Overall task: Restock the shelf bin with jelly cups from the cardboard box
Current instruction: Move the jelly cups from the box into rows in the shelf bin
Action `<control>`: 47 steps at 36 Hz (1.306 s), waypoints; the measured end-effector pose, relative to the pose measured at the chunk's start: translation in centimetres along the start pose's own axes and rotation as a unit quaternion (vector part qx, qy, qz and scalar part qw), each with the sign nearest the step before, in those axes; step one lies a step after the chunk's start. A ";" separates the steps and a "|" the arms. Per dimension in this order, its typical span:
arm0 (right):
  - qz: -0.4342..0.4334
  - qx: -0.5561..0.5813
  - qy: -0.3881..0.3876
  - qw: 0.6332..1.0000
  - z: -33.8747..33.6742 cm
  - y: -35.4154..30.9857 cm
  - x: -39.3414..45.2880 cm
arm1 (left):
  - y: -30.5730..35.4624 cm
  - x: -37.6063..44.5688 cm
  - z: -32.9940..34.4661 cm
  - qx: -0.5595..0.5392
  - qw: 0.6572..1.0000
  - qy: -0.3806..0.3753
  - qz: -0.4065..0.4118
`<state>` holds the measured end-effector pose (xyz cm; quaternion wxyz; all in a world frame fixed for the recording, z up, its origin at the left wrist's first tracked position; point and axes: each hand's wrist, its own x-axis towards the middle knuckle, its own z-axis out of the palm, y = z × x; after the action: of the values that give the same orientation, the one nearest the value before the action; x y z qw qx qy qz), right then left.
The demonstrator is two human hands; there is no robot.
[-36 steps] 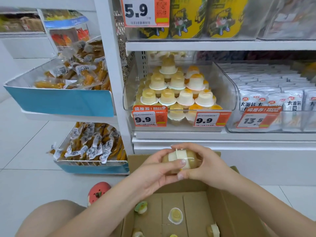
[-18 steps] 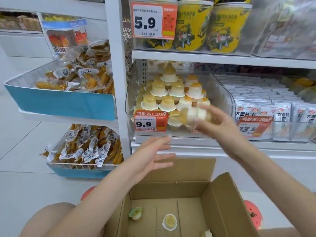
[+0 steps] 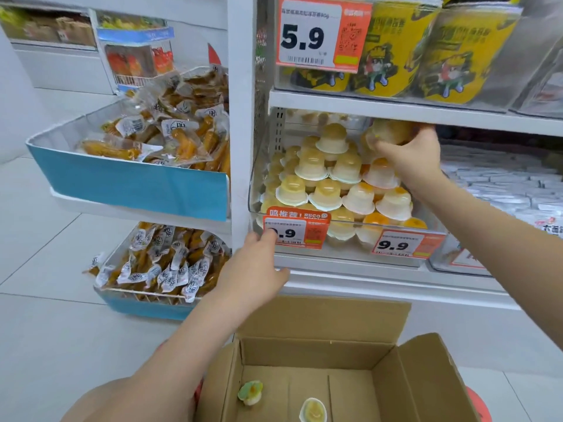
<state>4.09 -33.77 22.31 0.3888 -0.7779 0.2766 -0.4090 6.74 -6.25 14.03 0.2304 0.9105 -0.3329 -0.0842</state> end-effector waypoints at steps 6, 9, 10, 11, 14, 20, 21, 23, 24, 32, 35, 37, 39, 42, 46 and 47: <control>0.008 -0.068 -0.039 0.997 0.2 0.4 0.9 | 0.5 0.3 0.2 0.004 1.000 -0.018 0.000; -0.002 -0.083 -0.043 0.996 0.2 0.8 0.9 | 0.9 0.2 0.5 0.007 1.000 -0.029 0.005; -0.006 -0.084 -0.043 0.996 0.3 0.8 0.9 | 1.0 0.2 0.6 0.008 0.999 -0.033 0.006; -0.007 -0.085 -0.044 0.995 0.4 0.8 1.0 | 1.1 0.2 0.7 0.011 0.999 -0.035 0.007; -0.024 -0.102 -0.069 0.992 0.7 1.0 1.5 | 1.3 0.1 0.9 0.018 0.999 -0.031 0.009; -0.042 -0.152 -0.113 0.981 1.2 1.7 2.3 | 1.4 0.2 1.0 0.030 0.999 -0.024 0.001; -0.042 -0.155 -0.117 0.980 1.2 1.8 2.4 | 1.5 0.2 1.0 0.031 0.999 -0.023 0.001; -0.038 -0.158 -0.128 0.978 1.2 2.0 2.5 | 1.4 0.2 1.1 0.034 0.999 -0.022 0.002; -0.036 -0.162 -0.134 0.977 1.2 2.0 2.6 | 1.4 0.2 1.1 0.035 0.999 -0.021 0.003; -0.037 -0.163 -0.149 0.975 1.0 2.3 2.4 | 1.1 0.4 1.3 0.042 0.999 -0.025 0.005; -0.051 -0.122 -0.114 0.985 0.2 2.2 1.0 | 0.6 0.4 1.3 0.042 0.999 -0.027 -0.001; -0.078 -0.087 -0.074 0.990 -0.8 2.3 -0.9 | 0.1 0.3 1.4 0.047 0.998 -0.032 -0.009; -0.103 -0.049 -0.046 0.992 -2.0 2.4 -3.7 | -0.3 0.2 1.5 0.046 0.998 -0.039 -0.019; -0.122 -0.012 -0.024 0.992 -3.9 3.3 -9.0 | -1.0 -0.7 2.3 0.040 0.998 -0.043 -0.038; -0.109 -0.032 -0.082 0.990 -5.4 7.1 -16.8 | -2.3 -3.3 5.6 0.020 0.995 -0.077 -0.052; -0.093 -0.049 -0.115 0.988 -5.4 8.5 -18.6 | -2.8 -4.1 6.6 0.015 0.994 -0.099 -0.051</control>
<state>-11.01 -26.50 9.35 0.3398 -0.8600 0.1760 -0.3377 3.19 -4.13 6.87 0.1779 0.9169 -0.3082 -0.1806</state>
